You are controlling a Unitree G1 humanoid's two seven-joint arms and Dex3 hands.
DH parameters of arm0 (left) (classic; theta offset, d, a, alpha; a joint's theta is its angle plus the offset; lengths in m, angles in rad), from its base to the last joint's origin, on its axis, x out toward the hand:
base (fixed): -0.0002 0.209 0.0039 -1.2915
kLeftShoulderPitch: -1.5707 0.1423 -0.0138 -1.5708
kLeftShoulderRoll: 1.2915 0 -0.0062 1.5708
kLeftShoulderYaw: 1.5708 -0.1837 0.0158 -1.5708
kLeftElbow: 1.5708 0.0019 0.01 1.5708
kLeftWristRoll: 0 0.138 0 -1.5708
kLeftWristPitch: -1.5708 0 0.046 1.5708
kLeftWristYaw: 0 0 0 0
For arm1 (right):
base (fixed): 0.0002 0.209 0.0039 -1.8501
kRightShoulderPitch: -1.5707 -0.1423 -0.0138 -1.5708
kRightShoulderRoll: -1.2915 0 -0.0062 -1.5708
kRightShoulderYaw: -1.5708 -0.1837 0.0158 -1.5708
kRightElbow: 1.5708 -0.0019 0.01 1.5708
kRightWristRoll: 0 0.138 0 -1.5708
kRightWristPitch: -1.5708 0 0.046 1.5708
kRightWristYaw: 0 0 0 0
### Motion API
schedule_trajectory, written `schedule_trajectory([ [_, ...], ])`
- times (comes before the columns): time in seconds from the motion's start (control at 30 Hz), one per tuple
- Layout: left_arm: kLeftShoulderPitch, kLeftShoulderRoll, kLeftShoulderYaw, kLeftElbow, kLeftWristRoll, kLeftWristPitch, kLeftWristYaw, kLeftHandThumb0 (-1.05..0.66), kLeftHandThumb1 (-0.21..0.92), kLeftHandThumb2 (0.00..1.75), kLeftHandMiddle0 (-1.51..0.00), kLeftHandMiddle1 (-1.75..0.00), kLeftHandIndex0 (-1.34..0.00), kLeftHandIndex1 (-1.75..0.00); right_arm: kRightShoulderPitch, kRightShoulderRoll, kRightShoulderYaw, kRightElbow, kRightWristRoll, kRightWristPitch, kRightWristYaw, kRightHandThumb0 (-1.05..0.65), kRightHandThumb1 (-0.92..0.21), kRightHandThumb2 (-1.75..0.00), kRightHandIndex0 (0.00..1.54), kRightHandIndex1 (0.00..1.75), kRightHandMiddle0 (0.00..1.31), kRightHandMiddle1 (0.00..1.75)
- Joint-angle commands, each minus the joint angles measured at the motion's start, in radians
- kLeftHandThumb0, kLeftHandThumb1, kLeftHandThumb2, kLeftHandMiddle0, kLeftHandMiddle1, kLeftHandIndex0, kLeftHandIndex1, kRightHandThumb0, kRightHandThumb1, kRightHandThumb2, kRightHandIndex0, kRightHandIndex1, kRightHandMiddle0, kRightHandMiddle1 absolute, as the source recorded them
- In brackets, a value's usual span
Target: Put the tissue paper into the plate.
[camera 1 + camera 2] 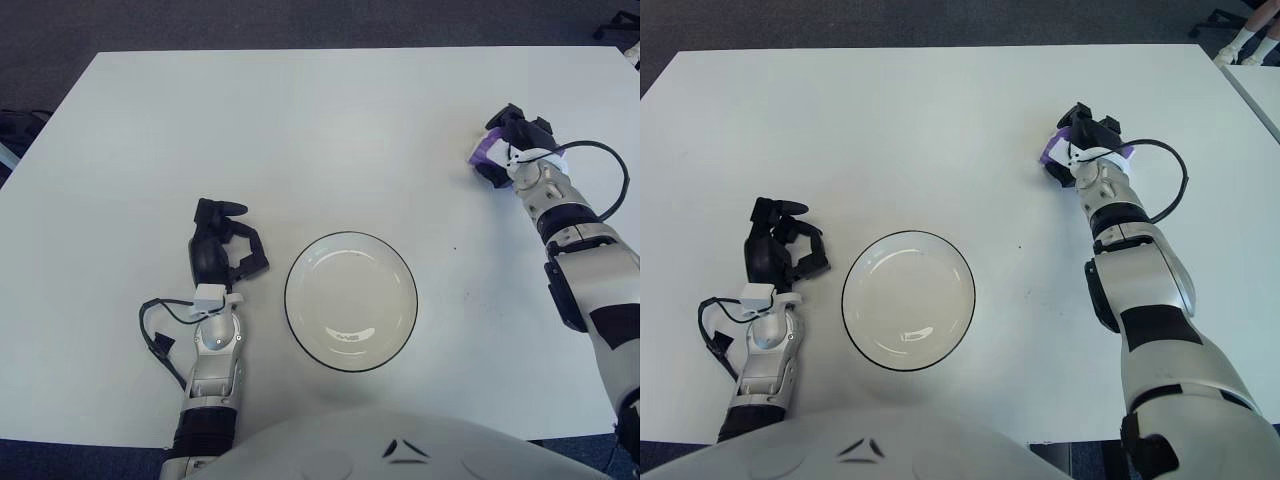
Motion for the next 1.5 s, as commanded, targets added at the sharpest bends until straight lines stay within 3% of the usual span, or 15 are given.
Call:
schedule_trajectory([
  [0.0, 0.097, -0.007, 0.003, 0.087, 0.019, 0.029, 0.007, -0.01, 0.21, 1.45, -0.69, -1.73, -0.46, -1.75, 0.107, 0.044, -0.023, 0.057, 0.042, 0.036, 0.087, 0.00, -0.06, -1.56, 0.86, 1.59, 0.57, 1.75],
  [0.3, 0.095, -0.008, 0.005, 0.087, 0.012, 0.030, 0.003, -0.01, 0.23, 1.42, -0.70, -1.69, -0.45, -1.75, 0.114, 0.035, -0.106, 0.044, 0.114, -0.072, 0.125, 0.00, -0.02, -1.61, 0.89, 1.61, 0.60, 1.75],
  [0.43, 0.092, -0.007, 0.005, 0.091, 0.015, 0.028, 0.003, -0.01, 0.22, 1.43, -0.70, -1.70, -0.45, -1.75, 0.079, 0.041, -0.148, 0.022, 0.157, -0.124, 0.151, 0.00, 0.00, -1.63, 0.90, 1.60, 0.61, 1.75],
  [0.8, 0.088, -0.009, 0.004, 0.088, 0.014, 0.028, 0.003, -0.01, 0.20, 1.45, -0.70, -1.70, -0.47, -1.75, 0.071, 0.057, -0.312, -0.028, 0.342, -0.262, 0.264, 0.00, 0.01, -1.65, 0.91, 1.62, 0.62, 1.75],
  [1.3, 0.074, -0.011, 0.006, 0.103, 0.014, 0.024, 0.006, -0.01, 0.17, 1.50, -0.71, -1.75, -0.49, -1.75, 0.076, 0.088, -0.404, -0.160, 0.494, -0.373, 0.410, 0.00, 0.02, -1.68, 0.91, 1.64, 0.63, 1.75],
  [1.47, 0.069, -0.009, 0.006, 0.108, 0.015, 0.018, 0.005, -0.01, 0.20, 1.47, -0.70, -1.73, -0.47, -1.75, 0.118, 0.105, -0.393, -0.278, 0.500, -0.494, 0.440, 0.00, 0.03, -1.69, 0.90, 1.67, 0.63, 1.75],
])
